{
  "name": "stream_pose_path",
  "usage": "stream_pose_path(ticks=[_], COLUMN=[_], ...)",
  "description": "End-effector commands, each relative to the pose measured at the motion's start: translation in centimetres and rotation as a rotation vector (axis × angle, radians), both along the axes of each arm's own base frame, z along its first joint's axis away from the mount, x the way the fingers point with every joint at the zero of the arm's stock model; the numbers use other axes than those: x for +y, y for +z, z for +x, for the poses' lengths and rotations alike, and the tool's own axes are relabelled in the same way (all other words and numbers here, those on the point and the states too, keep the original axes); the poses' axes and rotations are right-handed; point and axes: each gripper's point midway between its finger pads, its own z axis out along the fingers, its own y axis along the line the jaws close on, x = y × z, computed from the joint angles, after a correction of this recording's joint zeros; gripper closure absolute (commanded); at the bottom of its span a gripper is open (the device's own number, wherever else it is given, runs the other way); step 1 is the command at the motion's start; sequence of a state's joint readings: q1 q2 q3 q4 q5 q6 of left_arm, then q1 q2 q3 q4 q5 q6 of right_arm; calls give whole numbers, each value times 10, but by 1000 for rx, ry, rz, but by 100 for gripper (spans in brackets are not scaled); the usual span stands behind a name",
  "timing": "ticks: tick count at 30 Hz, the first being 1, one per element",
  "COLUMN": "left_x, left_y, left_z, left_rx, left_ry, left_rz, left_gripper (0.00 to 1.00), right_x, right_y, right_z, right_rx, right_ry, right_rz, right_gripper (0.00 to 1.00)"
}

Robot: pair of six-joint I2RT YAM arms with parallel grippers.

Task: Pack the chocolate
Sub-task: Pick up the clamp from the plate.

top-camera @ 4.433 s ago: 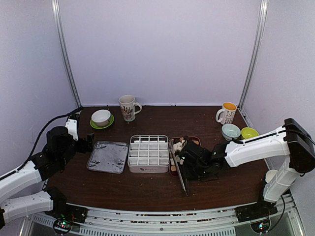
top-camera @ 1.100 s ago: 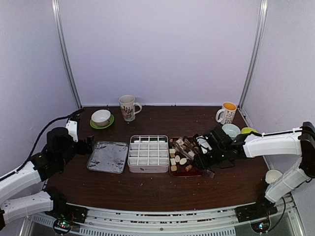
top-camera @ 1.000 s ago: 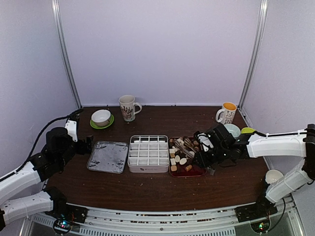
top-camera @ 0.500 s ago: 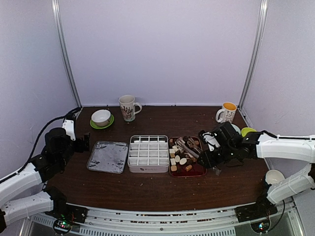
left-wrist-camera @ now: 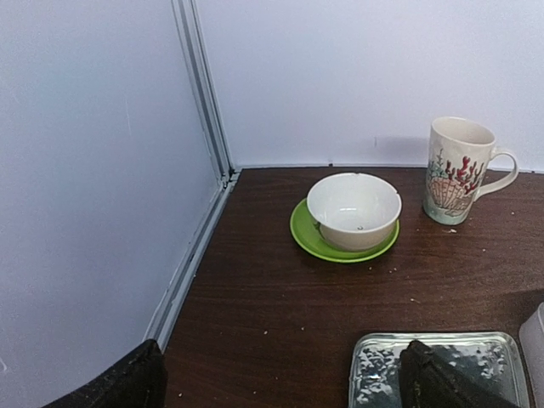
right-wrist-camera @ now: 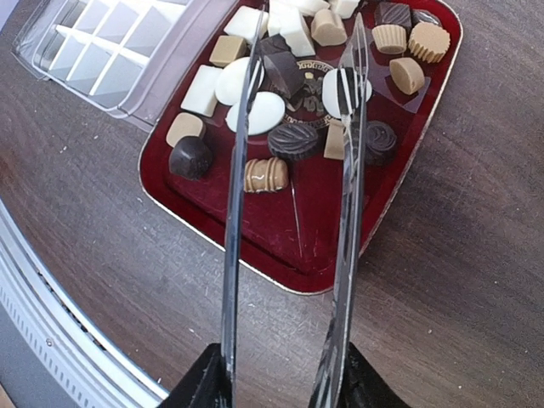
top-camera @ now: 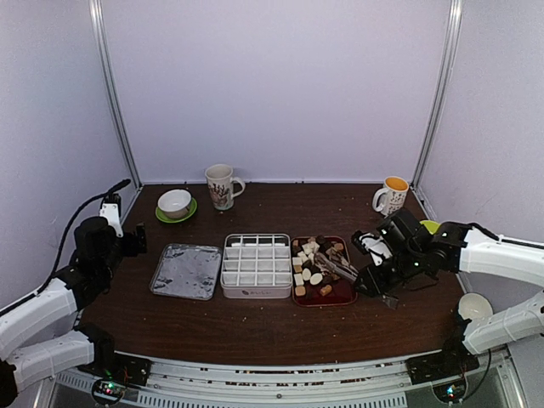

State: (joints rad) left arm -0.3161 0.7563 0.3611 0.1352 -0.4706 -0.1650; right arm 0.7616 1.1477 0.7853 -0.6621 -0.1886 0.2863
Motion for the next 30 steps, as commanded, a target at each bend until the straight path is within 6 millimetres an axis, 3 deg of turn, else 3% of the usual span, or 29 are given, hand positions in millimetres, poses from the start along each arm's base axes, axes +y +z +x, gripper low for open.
stream_pose_path(ticks=[1,7,11,16,30], left_x=[6,8,13,17,25], left_y=[8,16,8,11,-18], left_z=[11,25,43,50,76], left_rx=[-47,-72,-5,-86,-72], left_ry=[10,1,-6,-1,-45], left_rz=[12,78,98,161,170], left_gripper=[2,2,2,2,2], right_x=[5,7,6,5,10], right_y=[16,22,19,17,1], right_z=[-8,-13,-17,-18,-16], right_rx=[10,20,47,62,125], right_ry=[49,75,86,101,114], right_rz=[27,39,26,4,-39], right_gripper=[58,57,57,57,60])
